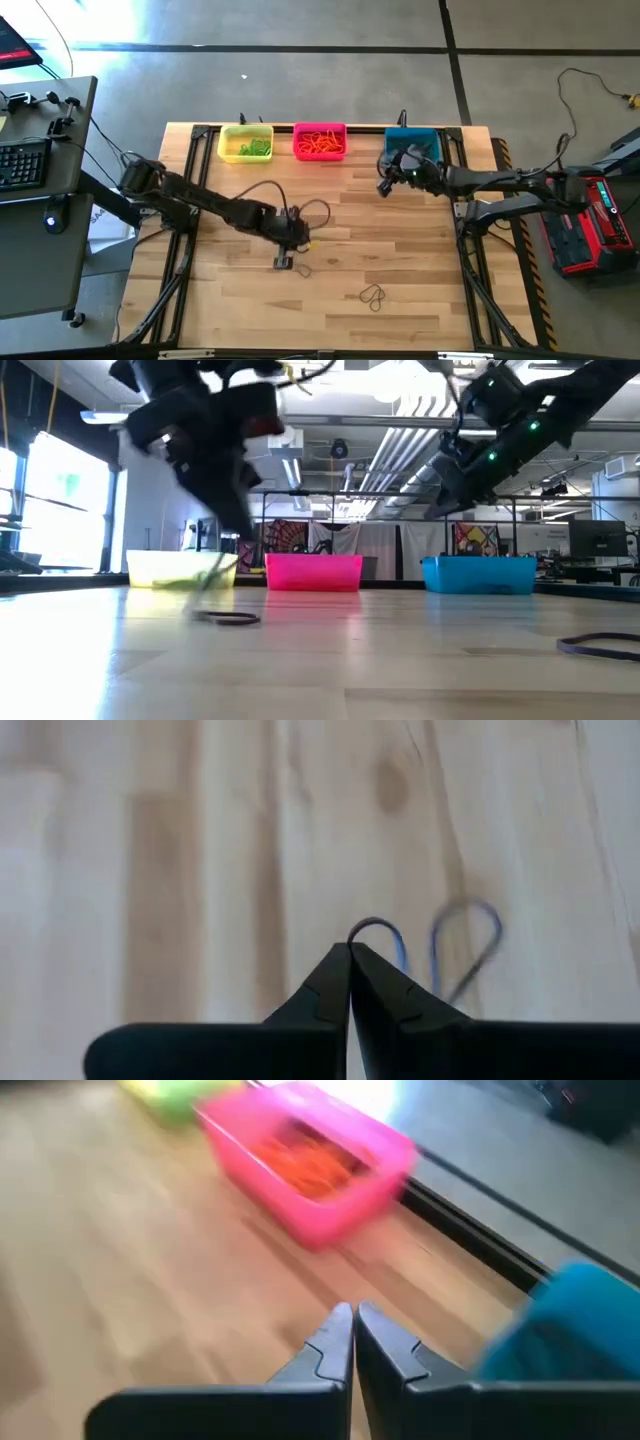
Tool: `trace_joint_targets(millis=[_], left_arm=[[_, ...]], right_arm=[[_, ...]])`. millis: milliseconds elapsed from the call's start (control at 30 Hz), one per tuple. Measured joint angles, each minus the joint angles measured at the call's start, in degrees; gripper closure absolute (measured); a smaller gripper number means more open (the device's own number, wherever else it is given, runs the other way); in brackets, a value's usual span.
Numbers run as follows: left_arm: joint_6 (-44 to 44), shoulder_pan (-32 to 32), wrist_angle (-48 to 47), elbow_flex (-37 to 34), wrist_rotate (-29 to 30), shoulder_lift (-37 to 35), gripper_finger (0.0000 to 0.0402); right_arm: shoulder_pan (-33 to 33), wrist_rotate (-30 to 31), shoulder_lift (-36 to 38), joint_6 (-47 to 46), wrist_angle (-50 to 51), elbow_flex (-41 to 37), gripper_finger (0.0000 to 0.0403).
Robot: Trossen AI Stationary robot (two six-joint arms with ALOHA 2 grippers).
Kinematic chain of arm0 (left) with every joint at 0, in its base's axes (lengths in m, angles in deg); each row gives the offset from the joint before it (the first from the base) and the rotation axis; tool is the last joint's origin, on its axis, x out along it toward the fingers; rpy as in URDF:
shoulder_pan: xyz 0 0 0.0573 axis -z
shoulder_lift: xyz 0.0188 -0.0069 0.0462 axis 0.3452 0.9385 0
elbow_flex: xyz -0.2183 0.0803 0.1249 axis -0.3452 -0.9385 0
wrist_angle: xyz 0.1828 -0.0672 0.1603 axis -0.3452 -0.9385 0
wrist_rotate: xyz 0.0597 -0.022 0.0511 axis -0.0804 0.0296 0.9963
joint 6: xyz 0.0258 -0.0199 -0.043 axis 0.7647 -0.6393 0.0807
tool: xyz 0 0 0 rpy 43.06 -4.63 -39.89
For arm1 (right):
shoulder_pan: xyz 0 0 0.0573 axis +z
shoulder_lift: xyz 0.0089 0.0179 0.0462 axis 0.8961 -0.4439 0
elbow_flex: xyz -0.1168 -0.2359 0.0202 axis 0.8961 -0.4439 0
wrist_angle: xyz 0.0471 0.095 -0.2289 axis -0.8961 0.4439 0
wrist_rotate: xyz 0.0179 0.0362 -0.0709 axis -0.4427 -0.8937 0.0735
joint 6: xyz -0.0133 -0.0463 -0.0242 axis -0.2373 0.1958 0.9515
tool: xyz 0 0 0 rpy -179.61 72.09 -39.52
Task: Sort rubber bands into baskets
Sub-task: Put the violet rubber band into the blue bin
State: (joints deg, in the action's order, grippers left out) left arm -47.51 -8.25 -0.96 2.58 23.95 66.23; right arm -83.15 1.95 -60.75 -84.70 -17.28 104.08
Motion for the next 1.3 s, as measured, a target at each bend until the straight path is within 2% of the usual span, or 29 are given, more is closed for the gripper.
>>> trace_joint_targets(millis=[200, 433, 567, 733, 833, 933, 1167, 1300], left_arm=[[3.7, -5.8, 4.8, 0.1, 0.1, -4.2, 0.0401], [8.4, -13.8, 14.7, 0.1, -4.3, -4.4, 0.0401], [10.1, -18.3, 22.0, 0.1, -7.4, -4.4, 0.0401], [13.3, -21.9, 28.3, 0.2, -9.3, -2.7, 0.0401], [13.3, -23.4, 32.2, 0.2, -10.2, -0.7, 0.0401], [11.9, -24.4, 36.3, 0.2, -12.0, 1.2, 0.0401], [11.1, -24.7, 42.1, 0.1, -12.8, 1.9, 0.0401], [10.9, -24.6, 42.7, 0.1, -12.8, 1.9, 0.0401]], right_arm=[[8.2, -0.8, 0.0, -1.4, -15.5, -6.3, 0.0402], [15.2, -6.2, -0.2, -7.8, -18.6, -8.9, 0.0396], [18.6, -6.3, -0.2, -10.7, -20.3, -8.9, 0.0360], [21.4, -5.8, -2.0, -13.2, -26.5, -8.8, 0.0281], [22.2, -5.4, -5.6, -10.4, -29.8, -7.2, 0.0240], [22.3, -4.4, -10.3, -8.3, -30.5, -3.6, 0.0220], [22.2, 5.9, -20.7, -7.6, -30.4, 4.8, 0.0214], [22.2, 7.1, -23.9, -6.1, -30.4, 8.5, 0.0216]])
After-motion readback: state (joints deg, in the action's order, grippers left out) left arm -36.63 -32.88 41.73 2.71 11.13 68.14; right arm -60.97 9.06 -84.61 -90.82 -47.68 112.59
